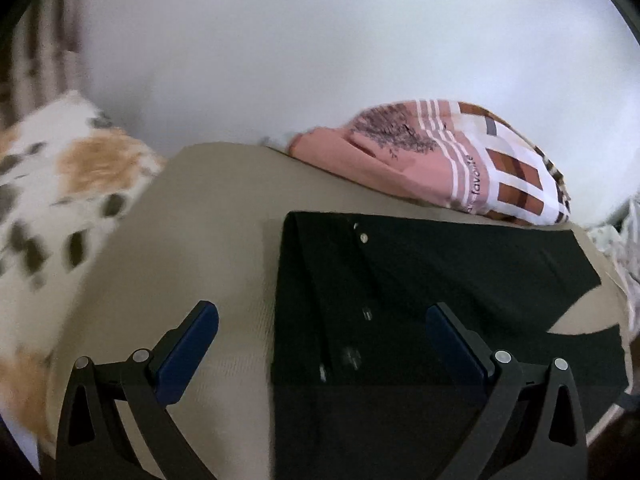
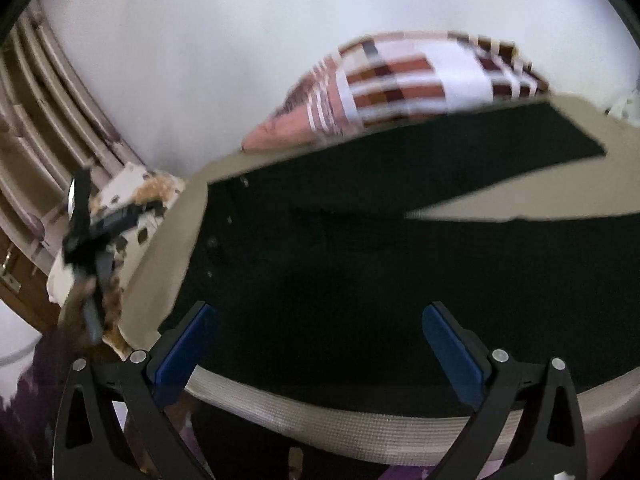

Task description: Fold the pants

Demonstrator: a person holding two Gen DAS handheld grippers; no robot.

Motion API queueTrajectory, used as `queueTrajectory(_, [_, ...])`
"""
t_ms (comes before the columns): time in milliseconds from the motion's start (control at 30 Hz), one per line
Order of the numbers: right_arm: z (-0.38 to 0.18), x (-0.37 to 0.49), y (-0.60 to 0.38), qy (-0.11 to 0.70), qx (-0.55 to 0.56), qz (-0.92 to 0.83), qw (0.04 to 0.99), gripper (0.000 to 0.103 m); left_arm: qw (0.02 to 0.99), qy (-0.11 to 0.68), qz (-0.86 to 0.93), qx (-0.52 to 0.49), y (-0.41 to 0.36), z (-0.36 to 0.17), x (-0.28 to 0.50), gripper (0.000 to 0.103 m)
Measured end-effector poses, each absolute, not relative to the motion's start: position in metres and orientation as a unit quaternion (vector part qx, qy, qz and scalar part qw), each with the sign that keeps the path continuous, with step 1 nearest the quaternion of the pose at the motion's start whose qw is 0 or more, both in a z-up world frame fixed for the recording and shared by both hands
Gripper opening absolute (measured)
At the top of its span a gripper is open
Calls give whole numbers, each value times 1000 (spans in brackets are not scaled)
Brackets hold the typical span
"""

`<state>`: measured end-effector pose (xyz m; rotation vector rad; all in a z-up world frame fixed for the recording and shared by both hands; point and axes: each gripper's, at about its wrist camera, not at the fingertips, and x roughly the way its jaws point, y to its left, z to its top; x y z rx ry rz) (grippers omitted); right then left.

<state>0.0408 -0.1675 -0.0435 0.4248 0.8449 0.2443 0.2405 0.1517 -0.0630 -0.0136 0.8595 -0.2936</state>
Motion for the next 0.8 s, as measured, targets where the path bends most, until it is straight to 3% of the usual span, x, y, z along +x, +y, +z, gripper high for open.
queueTrajectory(433, [-104,91,-181,494,228,79,836,103,830,494,-257,-32,161,-151,392,100])
queueTrajectory(500, [-109,95,-183,502,229,76,831,103,807,513,-290,-48,156,-162,397,85])
queueTrajectory(533, [-109,96,-184,504,230,74,829,103,798,527,-284,-61,154,-167,399,54])
queueTrajectory(567, [-111,97,-184,506,232,73,828,103,804,529,-267,-52,150,-167,398,32])
queueTrajectory(667, [-112,99,-188,511,234,67,825,103,816,519,-249,-45,141,-159,386,19])
queueTrajectory(800, [-104,103,-197,502,234,63,830,103,854,465,-235,-4,125,-128,349,15])
